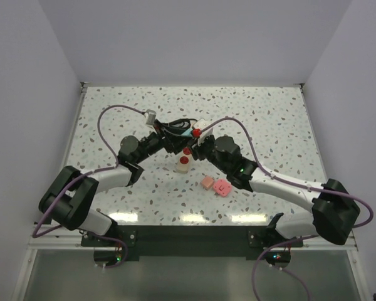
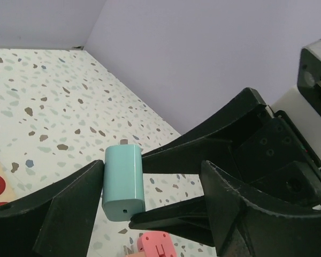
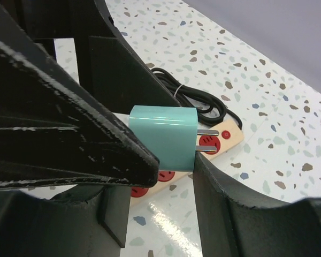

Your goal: Insert the plug

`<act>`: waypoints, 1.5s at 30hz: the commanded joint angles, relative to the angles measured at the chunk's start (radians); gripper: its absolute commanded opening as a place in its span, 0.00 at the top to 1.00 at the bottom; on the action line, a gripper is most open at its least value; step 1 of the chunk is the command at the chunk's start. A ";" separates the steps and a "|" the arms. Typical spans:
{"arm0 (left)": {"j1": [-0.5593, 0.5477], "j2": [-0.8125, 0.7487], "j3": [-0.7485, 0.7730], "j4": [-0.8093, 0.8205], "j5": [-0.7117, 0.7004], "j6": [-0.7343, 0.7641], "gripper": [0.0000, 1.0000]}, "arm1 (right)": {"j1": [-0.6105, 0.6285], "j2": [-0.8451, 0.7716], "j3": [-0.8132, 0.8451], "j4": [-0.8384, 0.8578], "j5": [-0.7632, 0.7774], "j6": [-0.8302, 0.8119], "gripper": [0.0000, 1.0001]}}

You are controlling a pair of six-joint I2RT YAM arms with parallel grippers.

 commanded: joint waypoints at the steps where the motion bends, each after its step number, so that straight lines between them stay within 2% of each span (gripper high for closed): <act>1: -0.002 -0.085 -0.016 0.080 0.089 0.055 0.22 | -0.023 -0.017 0.056 -0.046 0.005 0.053 1.00; 6: 0.065 -0.200 -0.111 0.076 0.020 0.150 0.16 | -0.066 -0.044 0.065 -0.134 -0.064 0.103 1.00; 8: 0.093 -0.248 -0.169 0.120 0.018 0.184 0.15 | -0.127 -0.070 0.062 -0.154 -0.180 0.174 1.00; 12: 0.099 -0.305 -0.241 0.230 0.079 0.354 0.15 | -0.234 -0.125 0.053 -0.158 -0.383 0.274 1.00; 16: 0.096 -0.302 -0.286 0.342 0.200 0.463 0.15 | -0.268 -0.161 0.063 -0.162 -0.508 0.385 1.00; 22: 0.076 -0.234 -0.307 0.471 0.225 0.557 0.16 | -0.271 -0.159 0.082 -0.099 -0.713 0.562 1.00; 25: 0.032 -0.217 -0.286 0.475 0.218 0.607 0.16 | -0.271 -0.158 0.071 -0.044 -0.786 0.629 1.00; 34: -0.077 -0.208 -0.211 0.496 0.172 0.701 0.19 | -0.271 -0.119 0.028 0.125 -0.937 0.786 1.00; 45: -0.084 -0.286 -0.212 0.570 0.116 0.735 0.27 | -0.271 -0.113 0.017 0.180 -0.997 0.815 1.00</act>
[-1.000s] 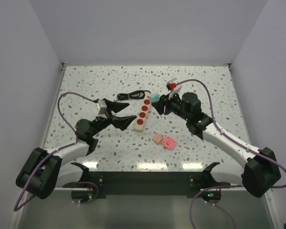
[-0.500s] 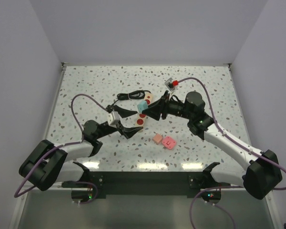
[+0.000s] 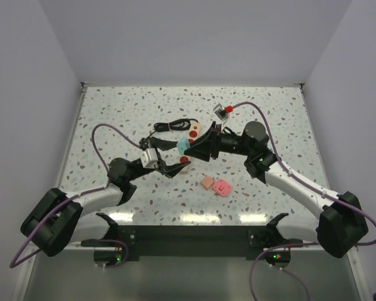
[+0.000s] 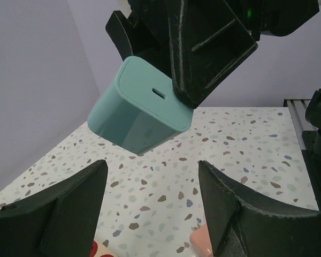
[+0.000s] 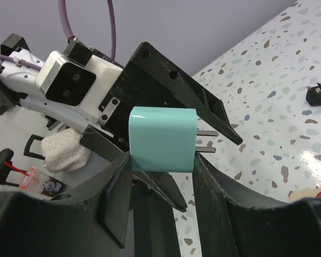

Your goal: Insert the plug

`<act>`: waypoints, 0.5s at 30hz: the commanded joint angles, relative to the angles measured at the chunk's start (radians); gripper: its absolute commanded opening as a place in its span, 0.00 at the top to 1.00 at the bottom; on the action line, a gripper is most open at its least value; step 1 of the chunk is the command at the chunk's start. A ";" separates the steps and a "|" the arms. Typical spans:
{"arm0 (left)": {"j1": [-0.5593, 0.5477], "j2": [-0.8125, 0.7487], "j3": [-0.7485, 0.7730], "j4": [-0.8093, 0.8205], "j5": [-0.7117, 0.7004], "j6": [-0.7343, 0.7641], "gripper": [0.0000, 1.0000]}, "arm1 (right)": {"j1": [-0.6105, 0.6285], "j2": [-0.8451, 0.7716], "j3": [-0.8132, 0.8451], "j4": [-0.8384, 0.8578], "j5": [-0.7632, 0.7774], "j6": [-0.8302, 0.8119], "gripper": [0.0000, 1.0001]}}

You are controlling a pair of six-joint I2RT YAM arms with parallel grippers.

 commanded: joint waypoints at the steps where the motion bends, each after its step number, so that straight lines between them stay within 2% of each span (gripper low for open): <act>1: -0.004 -0.050 0.020 0.441 -0.037 0.054 0.27 | 0.001 -0.010 0.002 0.067 -0.041 0.024 1.00; 15: -0.016 -0.058 0.079 0.465 0.012 0.055 0.29 | 0.001 0.013 0.003 0.099 -0.071 0.046 1.00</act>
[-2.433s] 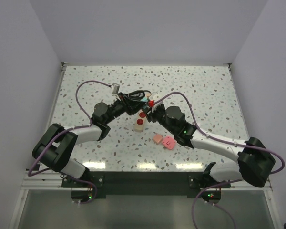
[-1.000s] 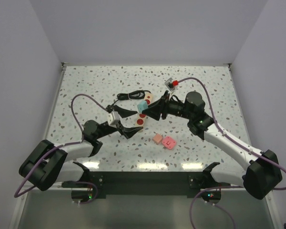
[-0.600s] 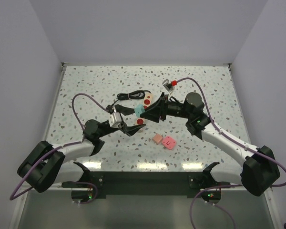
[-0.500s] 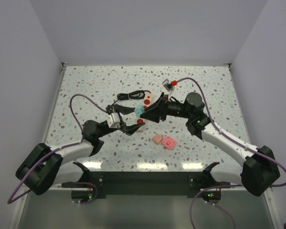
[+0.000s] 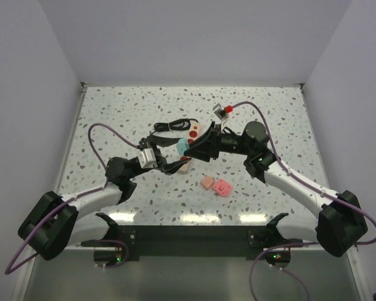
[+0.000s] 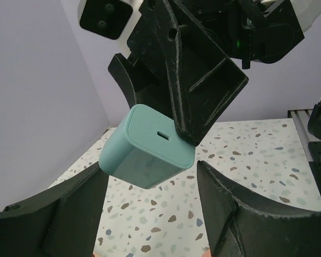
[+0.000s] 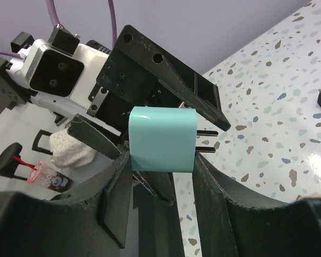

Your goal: Insert the plug

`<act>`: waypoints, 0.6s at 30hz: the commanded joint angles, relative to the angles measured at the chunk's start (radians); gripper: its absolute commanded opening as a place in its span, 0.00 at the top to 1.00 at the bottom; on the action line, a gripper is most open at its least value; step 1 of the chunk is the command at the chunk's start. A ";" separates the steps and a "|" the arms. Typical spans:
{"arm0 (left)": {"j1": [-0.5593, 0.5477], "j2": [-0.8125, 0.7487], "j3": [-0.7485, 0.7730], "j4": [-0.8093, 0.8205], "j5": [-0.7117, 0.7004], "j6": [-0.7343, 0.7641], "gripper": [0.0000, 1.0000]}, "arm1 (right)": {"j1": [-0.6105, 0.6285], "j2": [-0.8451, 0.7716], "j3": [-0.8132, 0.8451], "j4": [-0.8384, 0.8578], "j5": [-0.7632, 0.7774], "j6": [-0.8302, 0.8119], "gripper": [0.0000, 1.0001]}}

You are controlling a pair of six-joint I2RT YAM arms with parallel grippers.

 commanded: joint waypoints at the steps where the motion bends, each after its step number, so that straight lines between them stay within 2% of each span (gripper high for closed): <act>1: -0.009 -0.008 0.042 0.462 0.011 0.033 0.29 | 0.001 0.006 0.003 0.064 -0.032 0.023 1.00; 8: -0.012 0.007 0.049 0.491 0.043 0.028 0.36 | 0.001 0.029 0.008 0.074 -0.043 0.035 1.00; 11: -0.011 0.007 0.057 0.471 0.066 0.030 0.47 | 0.001 0.041 0.006 0.099 -0.051 0.054 1.00; 14: -0.012 0.007 0.055 0.457 0.074 0.036 0.68 | 0.003 0.037 0.006 0.094 -0.048 0.046 1.00; 15: -0.012 0.012 0.045 0.466 0.071 0.034 0.88 | 0.001 0.037 0.011 0.085 -0.042 0.039 1.00; 18: -0.014 0.015 0.028 0.526 0.083 0.008 0.99 | 0.001 0.052 0.012 0.074 -0.043 0.035 1.00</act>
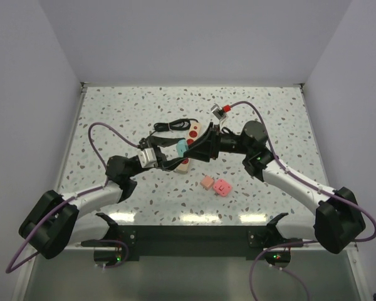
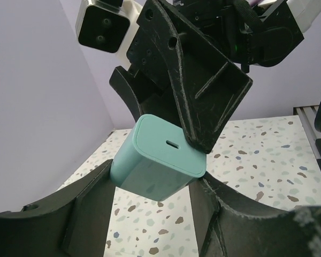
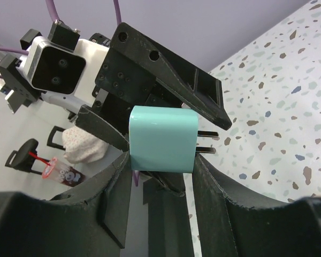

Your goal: Insert the plug

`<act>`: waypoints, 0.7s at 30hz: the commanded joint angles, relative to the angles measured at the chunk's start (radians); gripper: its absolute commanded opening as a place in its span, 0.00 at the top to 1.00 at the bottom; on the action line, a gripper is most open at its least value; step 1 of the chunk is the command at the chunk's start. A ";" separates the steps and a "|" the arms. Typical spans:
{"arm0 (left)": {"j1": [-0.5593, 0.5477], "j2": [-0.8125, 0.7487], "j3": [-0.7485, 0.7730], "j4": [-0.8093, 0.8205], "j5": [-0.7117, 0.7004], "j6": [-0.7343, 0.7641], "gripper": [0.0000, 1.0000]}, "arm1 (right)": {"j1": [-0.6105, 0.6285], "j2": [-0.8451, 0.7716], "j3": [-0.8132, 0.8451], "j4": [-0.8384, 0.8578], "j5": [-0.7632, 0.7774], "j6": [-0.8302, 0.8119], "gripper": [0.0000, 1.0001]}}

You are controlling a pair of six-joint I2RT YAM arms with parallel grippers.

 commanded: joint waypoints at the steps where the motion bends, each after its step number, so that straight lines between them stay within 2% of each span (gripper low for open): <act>1: -0.014 0.004 0.006 0.540 0.075 -0.030 1.00 | 0.002 0.027 0.014 0.040 0.000 -0.009 1.00; 4: -0.015 0.005 -0.003 0.560 0.085 -0.041 1.00 | 0.002 0.046 0.019 0.032 0.003 -0.001 0.99; 7: -0.015 -0.002 -0.014 0.548 0.090 -0.049 1.00 | 0.002 0.049 0.025 0.003 0.021 -0.020 0.75; 8: -0.014 -0.007 -0.017 0.527 0.087 -0.044 1.00 | 0.002 0.049 0.028 -0.008 0.035 -0.038 0.63; 11: -0.014 -0.002 -0.023 0.479 0.070 -0.043 1.00 | 0.004 0.037 0.037 -0.080 0.084 -0.097 0.48; 13: -0.015 0.015 -0.044 0.490 0.053 -0.050 1.00 | 0.004 0.031 0.046 -0.141 0.115 -0.127 0.43; 14: -0.014 0.019 -0.060 0.496 0.050 -0.053 1.00 | 0.002 0.029 0.051 -0.157 0.144 -0.150 0.35; 21: -0.014 0.122 -0.115 0.594 0.021 -0.107 1.00 | 0.002 0.070 0.046 -0.201 0.211 -0.196 0.23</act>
